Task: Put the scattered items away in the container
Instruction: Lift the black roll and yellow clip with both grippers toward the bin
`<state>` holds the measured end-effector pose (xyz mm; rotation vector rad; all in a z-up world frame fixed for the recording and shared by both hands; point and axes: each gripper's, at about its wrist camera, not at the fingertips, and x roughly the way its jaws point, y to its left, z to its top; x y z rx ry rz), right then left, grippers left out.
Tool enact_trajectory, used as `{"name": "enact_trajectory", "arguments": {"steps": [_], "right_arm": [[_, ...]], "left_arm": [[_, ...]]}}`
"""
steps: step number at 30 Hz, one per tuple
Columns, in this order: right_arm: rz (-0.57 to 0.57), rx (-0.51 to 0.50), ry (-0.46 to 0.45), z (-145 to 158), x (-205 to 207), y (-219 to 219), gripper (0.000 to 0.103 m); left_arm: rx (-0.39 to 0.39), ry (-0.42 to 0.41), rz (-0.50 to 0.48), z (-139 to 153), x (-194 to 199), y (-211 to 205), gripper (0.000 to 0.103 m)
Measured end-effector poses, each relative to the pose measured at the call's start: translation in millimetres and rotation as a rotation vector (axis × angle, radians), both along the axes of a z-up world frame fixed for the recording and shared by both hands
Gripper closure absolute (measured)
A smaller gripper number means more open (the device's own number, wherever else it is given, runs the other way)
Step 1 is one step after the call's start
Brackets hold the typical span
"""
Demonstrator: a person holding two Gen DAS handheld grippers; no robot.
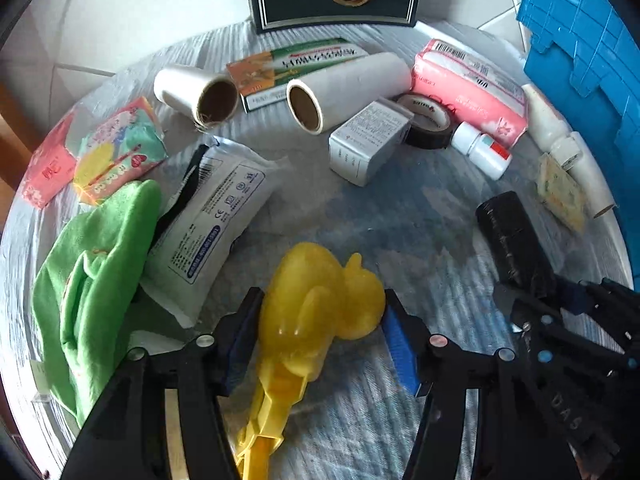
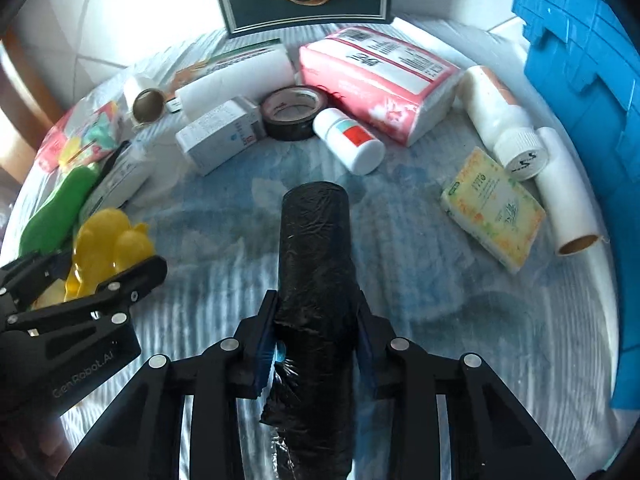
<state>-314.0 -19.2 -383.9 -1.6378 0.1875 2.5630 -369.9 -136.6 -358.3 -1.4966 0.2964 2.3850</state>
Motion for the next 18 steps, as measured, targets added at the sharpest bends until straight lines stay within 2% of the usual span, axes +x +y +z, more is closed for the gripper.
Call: {"name": "enact_trajectory", "arguments": {"steps": [5,18], "right_arm": [[0.043,-0.002,0.085,29.8,13.5,-6.5,0.069],[0.166,0.012,0.394,171.9,49.2,-10.7,0.069]], "left_arm": [[0.053,0.116,0.017,46.1,16.1,1.7,0.046],[0.14,0.374,0.134,178.6,76.9,-3.8,0.046]]}}
